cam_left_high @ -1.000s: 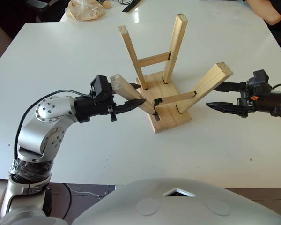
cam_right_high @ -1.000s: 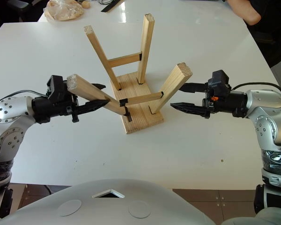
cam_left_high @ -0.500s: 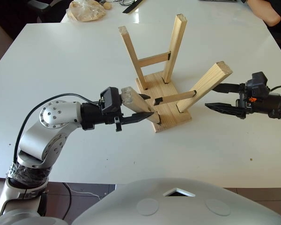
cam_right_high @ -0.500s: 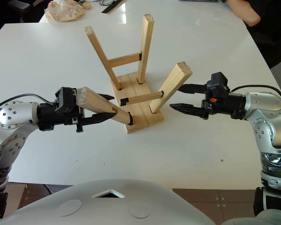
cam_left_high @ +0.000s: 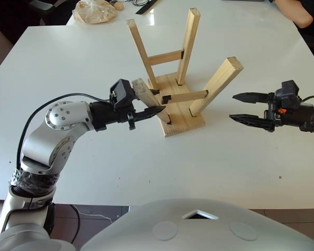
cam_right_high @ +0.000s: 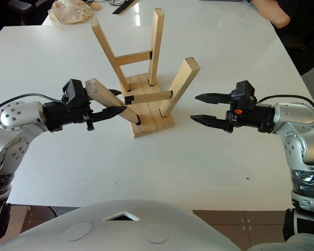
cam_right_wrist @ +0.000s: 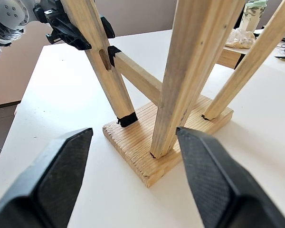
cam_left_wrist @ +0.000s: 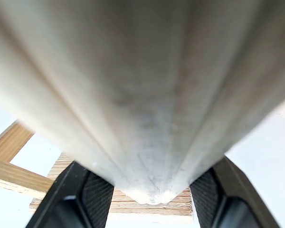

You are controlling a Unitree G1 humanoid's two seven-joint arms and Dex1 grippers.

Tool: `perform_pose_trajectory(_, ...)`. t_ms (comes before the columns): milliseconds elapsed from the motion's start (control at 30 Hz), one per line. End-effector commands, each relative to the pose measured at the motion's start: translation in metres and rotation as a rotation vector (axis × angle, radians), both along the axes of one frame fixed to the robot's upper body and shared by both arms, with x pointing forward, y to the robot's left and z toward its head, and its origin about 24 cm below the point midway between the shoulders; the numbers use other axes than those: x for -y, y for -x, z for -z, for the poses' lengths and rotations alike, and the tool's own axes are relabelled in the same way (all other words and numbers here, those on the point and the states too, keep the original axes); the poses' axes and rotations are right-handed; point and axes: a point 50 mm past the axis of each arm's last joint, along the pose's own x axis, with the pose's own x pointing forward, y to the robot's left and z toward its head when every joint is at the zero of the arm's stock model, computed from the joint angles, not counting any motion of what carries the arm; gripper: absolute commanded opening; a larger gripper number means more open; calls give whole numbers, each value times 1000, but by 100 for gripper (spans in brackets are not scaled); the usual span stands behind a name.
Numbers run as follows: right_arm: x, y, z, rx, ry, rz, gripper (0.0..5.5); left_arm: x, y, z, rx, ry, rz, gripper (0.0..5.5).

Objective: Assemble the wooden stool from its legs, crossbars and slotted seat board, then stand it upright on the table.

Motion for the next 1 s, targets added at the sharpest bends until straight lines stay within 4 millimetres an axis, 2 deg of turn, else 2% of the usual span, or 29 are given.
perform_pose_trajectory(33, -2, -2, -2, 24, 8, -1, 322, -15, -4, 31, -106, -158, -109, 204)
perform_pose_trajectory(200, -4, -2, 0, 24, 11, -5, 322, -33, -13, 60, -224, -197, -170, 204)
perform_pose_trajectory(333, -6, -2, 2, 22, 14, -13, 322, -41, -19, 70, -258, -207, -200, 204)
perform_pose_trajectory(400, -6, -1, 3, 22, 15, -15, 322, -40, -17, 72, -274, -200, -178, 204)
perform_pose_trajectory(500, -4, 0, 3, 21, 18, -13, 322, -35, -2, 75, -306, -202, -82, 204)
perform_pose_trajectory(633, -4, 1, 2, 21, 20, -11, 322, -35, 18, 77, -345, -230, 38, 204)
perform_pose_trajectory(867, -3, 4, -1, 23, 22, -15, 322, -35, 37, 62, -366, -205, 163, 204)
perform_pose_trajectory(1000, -4, 6, 0, 17, 25, -17, 322, -34, 42, 55, -364, -174, 168, 204)
